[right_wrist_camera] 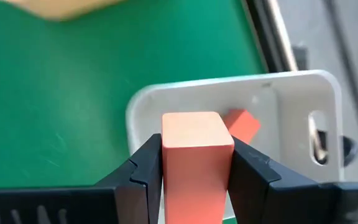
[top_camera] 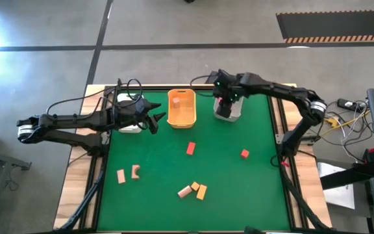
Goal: Sort & place blocks by color
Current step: Put the orange block into the light gray bin, then put the brown block into the yellow bin
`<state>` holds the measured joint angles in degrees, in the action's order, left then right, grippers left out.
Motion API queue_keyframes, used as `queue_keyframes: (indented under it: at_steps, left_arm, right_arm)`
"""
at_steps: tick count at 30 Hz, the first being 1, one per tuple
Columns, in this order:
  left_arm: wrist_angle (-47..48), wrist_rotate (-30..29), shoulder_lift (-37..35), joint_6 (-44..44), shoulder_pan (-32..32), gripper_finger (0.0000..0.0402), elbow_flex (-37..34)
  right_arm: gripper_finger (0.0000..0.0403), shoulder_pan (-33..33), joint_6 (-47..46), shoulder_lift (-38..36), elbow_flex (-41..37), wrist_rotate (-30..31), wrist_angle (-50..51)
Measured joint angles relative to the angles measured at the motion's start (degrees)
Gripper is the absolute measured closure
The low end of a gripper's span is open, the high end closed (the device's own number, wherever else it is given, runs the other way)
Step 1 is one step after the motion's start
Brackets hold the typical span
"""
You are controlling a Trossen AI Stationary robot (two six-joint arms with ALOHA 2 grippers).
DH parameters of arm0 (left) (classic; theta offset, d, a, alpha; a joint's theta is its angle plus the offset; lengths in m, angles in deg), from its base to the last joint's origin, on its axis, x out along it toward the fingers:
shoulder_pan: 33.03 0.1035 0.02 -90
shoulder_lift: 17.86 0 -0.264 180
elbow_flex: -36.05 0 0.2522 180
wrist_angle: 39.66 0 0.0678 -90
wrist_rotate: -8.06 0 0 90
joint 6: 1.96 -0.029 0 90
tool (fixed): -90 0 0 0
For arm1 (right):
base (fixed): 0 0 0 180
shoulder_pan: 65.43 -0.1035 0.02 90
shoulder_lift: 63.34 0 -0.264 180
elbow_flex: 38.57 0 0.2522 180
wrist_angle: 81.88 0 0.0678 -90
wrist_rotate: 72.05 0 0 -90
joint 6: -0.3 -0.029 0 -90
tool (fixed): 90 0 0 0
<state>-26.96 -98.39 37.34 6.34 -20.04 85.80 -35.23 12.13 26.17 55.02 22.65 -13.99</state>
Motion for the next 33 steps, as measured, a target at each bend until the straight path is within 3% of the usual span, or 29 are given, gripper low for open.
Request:
queue_keyframes:
  at_steps: [7, 13, 17, 21, 24, 33]
  left_arm:
    - [0.00, 0.00, 0.00, -0.15, 0.00, 0.0190, 0.00]
    - [0.02, 0.00, 0.00, -0.18, 0.00, 0.0190, 0.00]
    - [0.02, -0.02, -0.02, -0.18, 0.00, 0.0190, 0.00]
    - [0.02, 0.00, -0.02, -0.10, 0.00, 0.0190, 0.00]
    - [0.02, -0.02, -0.02, 0.26, 0.00, 0.0190, 0.00]
    - [0.32, 3.51, -0.04, 3.27, -2.92, 0.0190, 0.00]
  right_arm:
    - [0.0283, 6.15, 5.57, 7.86, 0.78, -3.46, 0.22]
    - [0.0281, 7.23, 7.33, 13.46, 1.12, -5.34, 0.95]
    - [0.0228, 7.23, 7.15, 14.56, 1.12, -5.34, 0.89]
    - [0.0177, 7.23, 5.80, 13.89, 1.12, -5.19, 0.94]
    - [0.0159, 7.23, 4.48, 11.81, 1.12, -5.21, 0.96]
    - [0.0176, 2.80, -5.82, 0.42, -0.73, -6.67, 0.59]
